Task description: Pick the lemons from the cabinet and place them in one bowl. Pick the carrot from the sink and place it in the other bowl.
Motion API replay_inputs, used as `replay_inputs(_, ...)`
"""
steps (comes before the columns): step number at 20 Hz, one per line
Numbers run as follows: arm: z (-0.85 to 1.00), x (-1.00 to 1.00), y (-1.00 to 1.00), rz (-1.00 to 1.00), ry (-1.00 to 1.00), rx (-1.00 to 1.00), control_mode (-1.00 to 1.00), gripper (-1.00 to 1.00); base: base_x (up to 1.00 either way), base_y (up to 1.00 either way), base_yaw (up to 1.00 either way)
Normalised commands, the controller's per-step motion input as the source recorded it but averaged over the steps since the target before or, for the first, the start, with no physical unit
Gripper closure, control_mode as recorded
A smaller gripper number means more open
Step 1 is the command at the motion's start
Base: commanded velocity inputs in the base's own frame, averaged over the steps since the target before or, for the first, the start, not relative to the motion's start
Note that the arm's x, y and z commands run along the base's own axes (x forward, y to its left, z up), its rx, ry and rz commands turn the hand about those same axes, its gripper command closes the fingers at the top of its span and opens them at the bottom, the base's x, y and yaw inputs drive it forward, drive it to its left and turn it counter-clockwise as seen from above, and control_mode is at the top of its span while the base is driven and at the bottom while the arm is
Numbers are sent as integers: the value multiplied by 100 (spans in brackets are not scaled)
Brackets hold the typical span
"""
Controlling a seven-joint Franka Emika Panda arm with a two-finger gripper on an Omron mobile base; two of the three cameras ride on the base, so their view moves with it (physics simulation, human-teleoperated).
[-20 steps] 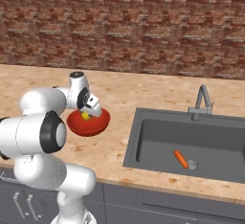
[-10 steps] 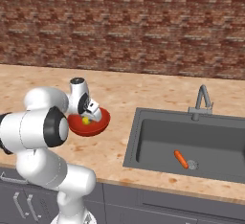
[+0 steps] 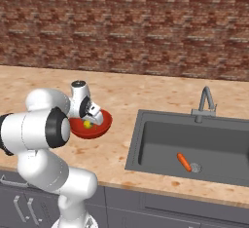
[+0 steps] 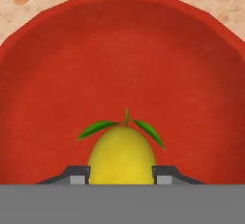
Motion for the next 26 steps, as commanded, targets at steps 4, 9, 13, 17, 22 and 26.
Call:
replay_inputs(4,0,0,0,0,0,0,-100,-100,0,0,0)
replay_inputs(9,0,0,0,0,0,0,-100,-100,0,0,0)
replay_inputs(13,0,19,0,0,-2,-1,-100,-100,0,0,0)
replay_inputs(17,14,9,0,0,-3,-5,-100,-100,0,0,0)
replay_inputs(22,67,-70,9,0,-17,-2,-100,-100,0,0,0)
replay_inputs(26,63,-98,6,0,-19,0,-100,-100,0,0,0)
